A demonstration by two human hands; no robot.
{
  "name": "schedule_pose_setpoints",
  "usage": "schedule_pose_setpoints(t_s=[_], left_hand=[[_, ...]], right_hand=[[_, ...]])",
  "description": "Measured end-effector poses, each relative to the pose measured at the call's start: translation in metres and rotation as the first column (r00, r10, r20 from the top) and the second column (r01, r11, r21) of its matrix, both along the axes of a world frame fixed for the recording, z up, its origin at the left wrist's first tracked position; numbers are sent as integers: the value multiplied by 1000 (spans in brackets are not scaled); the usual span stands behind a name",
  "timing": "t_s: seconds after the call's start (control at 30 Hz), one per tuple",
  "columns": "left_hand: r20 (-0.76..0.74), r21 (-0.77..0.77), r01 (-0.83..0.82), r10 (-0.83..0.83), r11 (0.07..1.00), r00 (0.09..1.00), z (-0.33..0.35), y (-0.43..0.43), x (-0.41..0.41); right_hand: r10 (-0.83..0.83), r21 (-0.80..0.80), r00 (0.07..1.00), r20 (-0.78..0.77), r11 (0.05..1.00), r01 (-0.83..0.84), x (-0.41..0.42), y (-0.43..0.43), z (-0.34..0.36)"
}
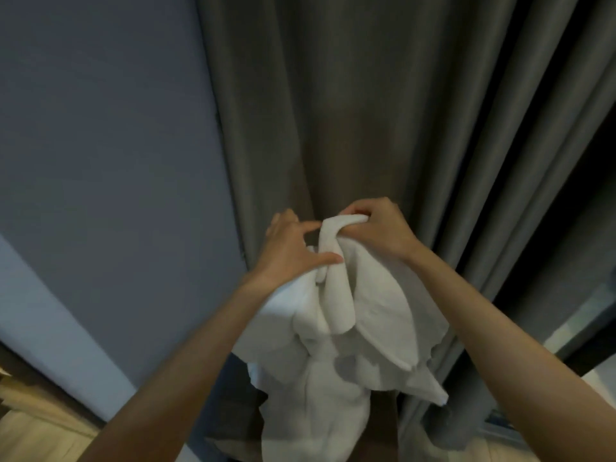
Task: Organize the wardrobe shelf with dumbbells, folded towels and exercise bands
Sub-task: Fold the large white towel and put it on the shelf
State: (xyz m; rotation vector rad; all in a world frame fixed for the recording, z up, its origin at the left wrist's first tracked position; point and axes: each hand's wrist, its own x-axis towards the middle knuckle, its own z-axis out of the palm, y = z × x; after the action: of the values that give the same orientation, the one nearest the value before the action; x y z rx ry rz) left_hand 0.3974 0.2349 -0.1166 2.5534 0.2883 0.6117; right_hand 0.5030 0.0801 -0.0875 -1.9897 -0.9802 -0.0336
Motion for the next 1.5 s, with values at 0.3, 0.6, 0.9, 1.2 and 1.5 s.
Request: schedule_pose_setpoints(t_s=[0.3, 0.6, 0.9, 1.2, 1.5], left_hand=[[31, -373, -121, 143, 920, 989, -35, -6, 7], [93, -601, -168, 278, 781, 956, -42, 21, -5], [96, -615, -192, 315, 764, 944, -49, 34, -15], [-118, -594, -150, 99, 790, 988, -38, 56, -29], [62, -550, -94, 153, 830, 986, 10, 78, -23]], right_hand=[[-351, 1, 936, 16, 936, 351, 10, -21, -83], [-316, -297, 579, -752, 946, 130, -3, -27, -166], [-111, -105, 237, -965, 994, 37, -4, -22, -171], [-141, 130, 668, -730, 932, 338, 10, -21, -124], [-81, 384, 927, -365, 894, 230, 27, -19, 8]])
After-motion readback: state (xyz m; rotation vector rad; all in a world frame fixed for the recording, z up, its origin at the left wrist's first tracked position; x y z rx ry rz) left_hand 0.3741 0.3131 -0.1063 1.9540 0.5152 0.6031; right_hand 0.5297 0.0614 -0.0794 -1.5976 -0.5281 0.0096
